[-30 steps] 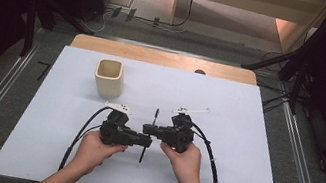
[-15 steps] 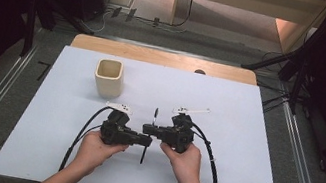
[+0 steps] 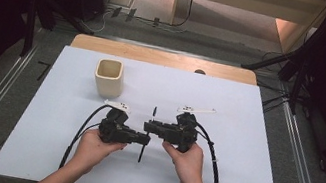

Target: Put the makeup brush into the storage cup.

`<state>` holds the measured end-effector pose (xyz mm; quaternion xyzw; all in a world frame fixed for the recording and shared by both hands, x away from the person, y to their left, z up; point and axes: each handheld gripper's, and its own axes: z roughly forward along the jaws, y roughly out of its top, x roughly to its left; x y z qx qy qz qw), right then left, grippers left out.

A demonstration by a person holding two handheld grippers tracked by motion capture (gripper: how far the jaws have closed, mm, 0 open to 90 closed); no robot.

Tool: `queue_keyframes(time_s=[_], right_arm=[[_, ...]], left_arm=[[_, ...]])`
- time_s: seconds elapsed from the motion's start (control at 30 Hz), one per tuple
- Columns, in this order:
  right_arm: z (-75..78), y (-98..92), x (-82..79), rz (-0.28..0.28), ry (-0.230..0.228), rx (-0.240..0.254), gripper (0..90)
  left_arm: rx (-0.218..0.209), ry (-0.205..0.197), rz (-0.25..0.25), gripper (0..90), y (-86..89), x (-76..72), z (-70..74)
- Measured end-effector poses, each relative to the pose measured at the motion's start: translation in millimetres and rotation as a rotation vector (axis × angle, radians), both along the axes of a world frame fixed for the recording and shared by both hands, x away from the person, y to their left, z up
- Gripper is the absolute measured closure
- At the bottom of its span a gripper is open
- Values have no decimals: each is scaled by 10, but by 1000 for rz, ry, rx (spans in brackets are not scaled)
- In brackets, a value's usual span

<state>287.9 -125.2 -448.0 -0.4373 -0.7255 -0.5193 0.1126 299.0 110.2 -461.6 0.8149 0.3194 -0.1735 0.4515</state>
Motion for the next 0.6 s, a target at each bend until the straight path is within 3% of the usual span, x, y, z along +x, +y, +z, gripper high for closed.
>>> queue_keyframes(time_s=[0.17,0.6], right_arm=[[22,-26,-12,-6,-31,-9,588],[50,-80,-27,0,-40,-4,524]], left_arm=[[11,6,5,851,25,21,2],[23,17,13,850,96,67,25]])
